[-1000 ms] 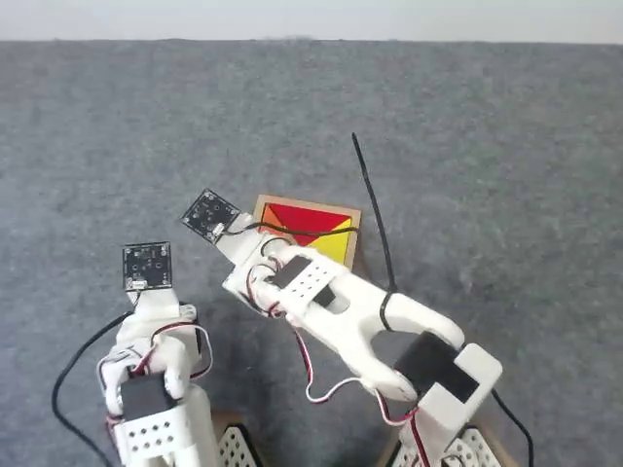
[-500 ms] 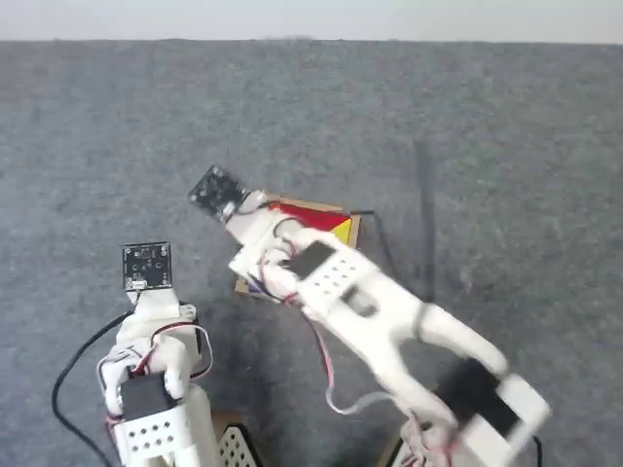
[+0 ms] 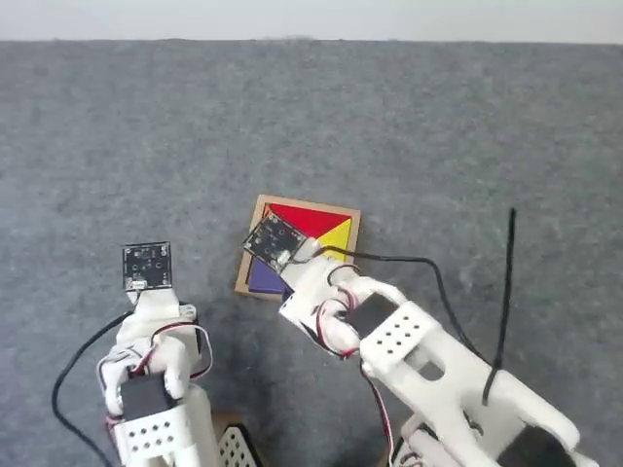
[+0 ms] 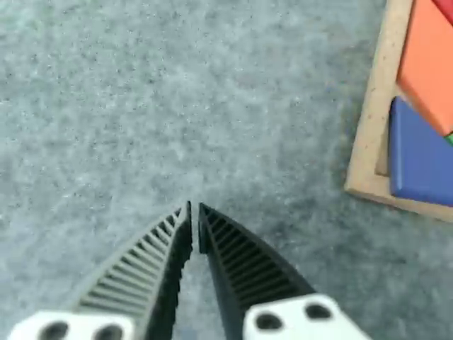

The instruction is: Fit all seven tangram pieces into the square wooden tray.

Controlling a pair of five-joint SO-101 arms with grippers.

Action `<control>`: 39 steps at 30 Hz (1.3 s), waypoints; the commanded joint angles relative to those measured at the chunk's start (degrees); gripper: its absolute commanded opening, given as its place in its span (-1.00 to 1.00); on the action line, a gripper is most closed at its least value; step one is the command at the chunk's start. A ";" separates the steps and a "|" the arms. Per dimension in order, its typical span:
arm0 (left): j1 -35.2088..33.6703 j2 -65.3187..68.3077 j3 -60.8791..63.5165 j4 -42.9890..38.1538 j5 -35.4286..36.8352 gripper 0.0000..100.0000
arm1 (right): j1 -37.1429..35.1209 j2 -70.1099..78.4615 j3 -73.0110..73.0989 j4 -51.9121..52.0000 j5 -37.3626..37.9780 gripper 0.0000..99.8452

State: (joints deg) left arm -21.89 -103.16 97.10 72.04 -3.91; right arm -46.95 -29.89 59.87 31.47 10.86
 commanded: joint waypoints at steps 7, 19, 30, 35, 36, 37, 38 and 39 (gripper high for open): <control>-0.26 -0.88 -0.57 0.18 -0.18 -0.96 | 0.40 13.32 -7.47 -4.62 0.88 -0.98; -0.26 -0.88 -0.57 0.18 -0.18 -0.96 | 0.40 25.89 -18.20 -3.47 0.62 -0.98; -0.26 -0.88 -0.57 0.18 -0.18 -0.96 | 0.57 19.74 -19.16 1.01 0.62 -0.98; -0.26 -0.88 -0.57 0.18 -0.18 -0.96 | 1.80 10.24 -19.16 10.33 0.53 -0.98; -0.26 -0.88 -0.57 0.18 -0.18 -0.96 | 2.51 8.31 -19.08 11.82 0.53 -0.98; -0.26 -0.88 -0.57 0.18 -0.18 -0.96 | 3.65 6.64 -19.08 13.41 0.53 -0.98; -0.26 -0.88 -0.57 0.18 -0.18 -0.96 | 5.05 5.23 -19.08 14.81 0.53 -0.98; -0.26 -0.88 -0.57 0.18 -0.18 -0.96 | 6.55 3.82 -18.99 16.04 0.53 -0.98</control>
State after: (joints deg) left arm -21.89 -103.16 97.10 72.04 -3.91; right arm -44.13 -19.69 43.69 43.78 11.12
